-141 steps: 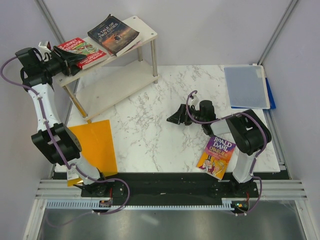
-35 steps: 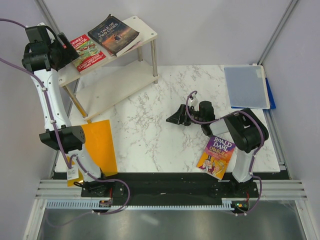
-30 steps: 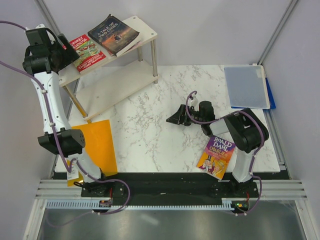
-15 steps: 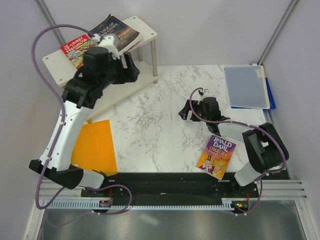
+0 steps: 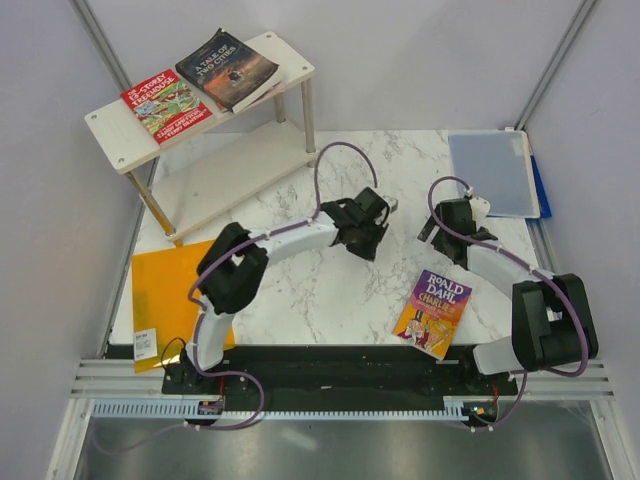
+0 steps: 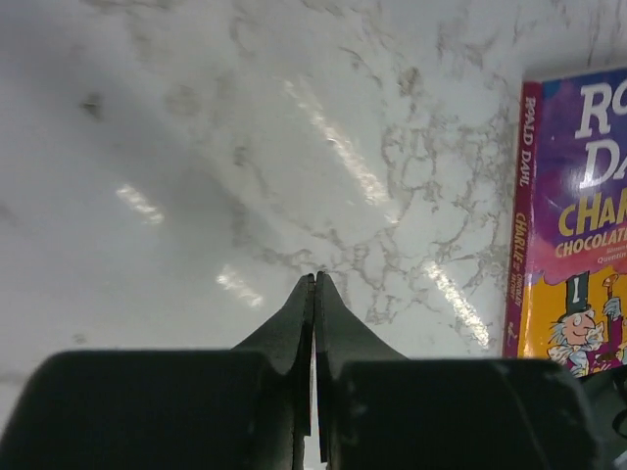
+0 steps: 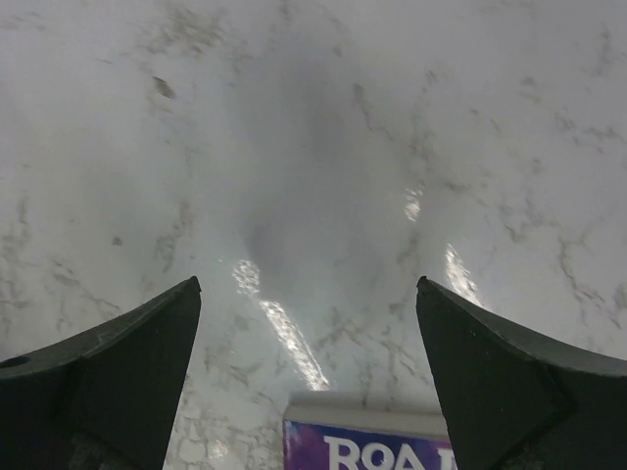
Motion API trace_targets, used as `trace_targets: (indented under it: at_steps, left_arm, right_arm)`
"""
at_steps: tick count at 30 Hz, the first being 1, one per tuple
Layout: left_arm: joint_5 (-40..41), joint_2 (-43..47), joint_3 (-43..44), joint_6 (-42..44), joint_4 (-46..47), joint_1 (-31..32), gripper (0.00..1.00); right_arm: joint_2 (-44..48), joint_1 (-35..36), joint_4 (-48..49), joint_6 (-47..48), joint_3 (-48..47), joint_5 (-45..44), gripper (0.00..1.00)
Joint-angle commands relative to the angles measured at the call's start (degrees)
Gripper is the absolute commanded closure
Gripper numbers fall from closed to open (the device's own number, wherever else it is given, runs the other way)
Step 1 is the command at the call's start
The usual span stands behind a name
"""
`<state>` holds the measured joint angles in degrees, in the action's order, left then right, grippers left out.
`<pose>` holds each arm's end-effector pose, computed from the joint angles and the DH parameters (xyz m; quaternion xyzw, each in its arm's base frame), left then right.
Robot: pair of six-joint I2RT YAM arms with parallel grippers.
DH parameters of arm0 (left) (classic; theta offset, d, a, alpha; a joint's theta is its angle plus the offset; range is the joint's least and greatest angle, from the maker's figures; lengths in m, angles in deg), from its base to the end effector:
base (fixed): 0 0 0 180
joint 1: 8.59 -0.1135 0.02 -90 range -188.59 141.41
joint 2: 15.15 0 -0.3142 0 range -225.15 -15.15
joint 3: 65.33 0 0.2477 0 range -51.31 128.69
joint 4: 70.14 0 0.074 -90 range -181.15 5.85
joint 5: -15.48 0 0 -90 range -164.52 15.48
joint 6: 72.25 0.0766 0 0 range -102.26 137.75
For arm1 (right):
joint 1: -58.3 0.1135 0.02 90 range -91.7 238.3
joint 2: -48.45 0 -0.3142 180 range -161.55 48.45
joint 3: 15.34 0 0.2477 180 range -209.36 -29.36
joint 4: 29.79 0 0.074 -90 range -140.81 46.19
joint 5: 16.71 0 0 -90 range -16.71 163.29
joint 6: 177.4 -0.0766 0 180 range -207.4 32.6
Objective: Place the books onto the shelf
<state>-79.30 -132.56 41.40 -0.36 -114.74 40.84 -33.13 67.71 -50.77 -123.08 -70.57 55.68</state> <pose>0.3162 -0.3792 0.2230 0.2694 0.9149 -0.1988 0.2257 0.2954 0.0255 0.2063 0.2634 0.8838 0.0062 0.3867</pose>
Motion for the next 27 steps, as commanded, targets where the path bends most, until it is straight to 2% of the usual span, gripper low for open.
trace_targets:
  at_steps: [1, 7, 10, 14, 20, 27]
  left_arm:
    - [-7.5, -2.7, 4.6, -0.3, 6.9, 4.9, 0.98]
    - [-9.0, -3.5, 3.2, -0.8, 9.3, 9.3, 0.98]
    - [-9.8, -0.7, -0.6, -1.1, 12.0, 10.0, 0.98]
    - [-13.1, -0.3, -1.4, -1.0, 13.5, 11.4, 0.98]
    - [-15.6, -3.5, -0.8, -1.1, 13.8, 13.1, 0.98]
    - [-16.8, -7.7, 1.0, -1.9, 11.9, 13.1, 0.98]
  right_arm:
    - [1.3, -2.1, -17.6, -7.1, -4.7, -7.1, 0.02]
    - [8.8, -4.6, -26.7, -12.5, -2.7, -6.6, 0.09]
    - [12.8, -6.4, -30.1, -13.0, -1.2, -6.7, 0.13]
    - [15.7, -10.5, -33.3, -13.0, 2.8, -3.2, 0.17]
    - [15.1, -13.5, -31.2, -15.5, 10.3, 7.7, 0.21]
    - [11.4, -13.4, -27.5, -14.5, 11.9, 14.8, 0.21]
